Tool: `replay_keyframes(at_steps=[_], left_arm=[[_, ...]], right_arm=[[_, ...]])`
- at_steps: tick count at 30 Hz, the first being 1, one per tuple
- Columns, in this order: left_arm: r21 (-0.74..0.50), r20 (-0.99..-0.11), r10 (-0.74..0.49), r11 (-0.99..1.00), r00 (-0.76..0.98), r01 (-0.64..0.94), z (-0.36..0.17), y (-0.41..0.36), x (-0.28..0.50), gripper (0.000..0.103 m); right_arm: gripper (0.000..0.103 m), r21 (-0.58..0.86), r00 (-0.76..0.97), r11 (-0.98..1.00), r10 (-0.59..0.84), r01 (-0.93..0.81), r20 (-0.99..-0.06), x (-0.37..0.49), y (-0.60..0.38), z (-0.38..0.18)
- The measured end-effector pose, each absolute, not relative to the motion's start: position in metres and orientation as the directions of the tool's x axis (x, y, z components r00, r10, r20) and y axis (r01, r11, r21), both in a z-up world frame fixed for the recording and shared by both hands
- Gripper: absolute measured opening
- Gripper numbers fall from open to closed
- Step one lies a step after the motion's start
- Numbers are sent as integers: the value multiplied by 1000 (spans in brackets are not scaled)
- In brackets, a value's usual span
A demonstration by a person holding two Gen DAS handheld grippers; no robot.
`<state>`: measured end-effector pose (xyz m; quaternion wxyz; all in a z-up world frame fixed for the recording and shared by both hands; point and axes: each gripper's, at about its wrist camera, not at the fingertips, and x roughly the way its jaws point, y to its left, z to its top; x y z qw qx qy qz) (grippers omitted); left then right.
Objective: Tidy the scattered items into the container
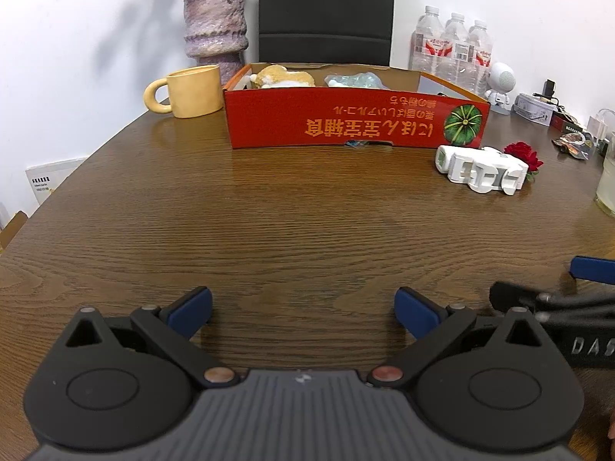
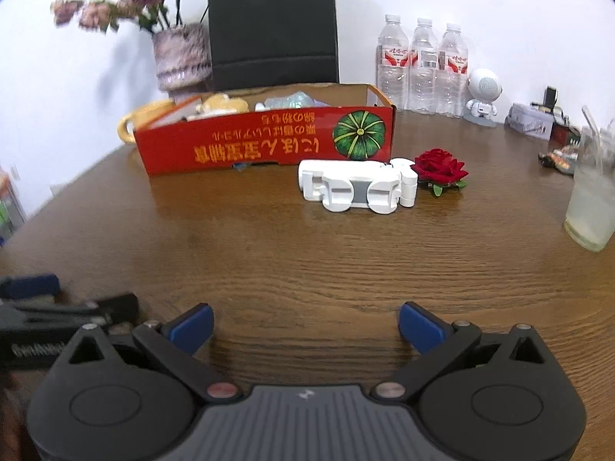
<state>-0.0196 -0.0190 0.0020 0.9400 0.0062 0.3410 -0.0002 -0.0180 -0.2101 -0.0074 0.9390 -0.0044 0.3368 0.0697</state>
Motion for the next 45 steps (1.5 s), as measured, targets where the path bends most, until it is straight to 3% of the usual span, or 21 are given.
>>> replay_keyframes(at_steps=[15, 19, 22, 28, 33, 35, 37, 38, 41, 45], left_arm=[[13, -640, -27, 999, 768, 46, 2, -18, -20, 103], [-35, -651, -189, 975, 736, 219, 16, -40, 2, 103], [-88, -561, -362, 920, 744, 382, 36, -66, 40, 103], [168, -595, -401, 785, 696, 596, 38, -148, 139, 103], [89, -699, -454, 712, 553, 697, 22, -160, 169, 103], [41, -722, -470, 703, 508, 710, 14, -158, 171, 99], [7, -706, -498, 707, 504, 708, 12, -151, 167, 69], [-10, -696, -507, 715, 509, 699, 14, -145, 164, 64], [-61, -693, -513, 742, 507, 668, 16, -129, 147, 61], [0, -720, -395, 823, 571, 569, 23, -102, 104, 61]], right_arm=[[103, 25, 761, 991, 116, -130, -638, -17, -216, -8], [99, 33, 779, 995, 95, -96, -620, -10, -250, 5], [100, 75, 807, 997, 55, -14, -588, 1, -294, 16], [99, 53, 751, 998, 47, -16, -658, 30, -327, 9], [99, 21, 728, 995, 83, -95, -680, 47, -325, 7], [99, 10, 730, 992, 100, -127, -676, 58, -323, 9], [99, 7, 729, 991, 105, -136, -676, 72, -322, 9], [99, 9, 728, 991, 107, -136, -677, 78, -322, 10], [98, 25, 724, 988, 127, -151, -678, 91, -320, 10], [98, 38, 718, 985, 147, -166, -680, 91, -319, 10]])
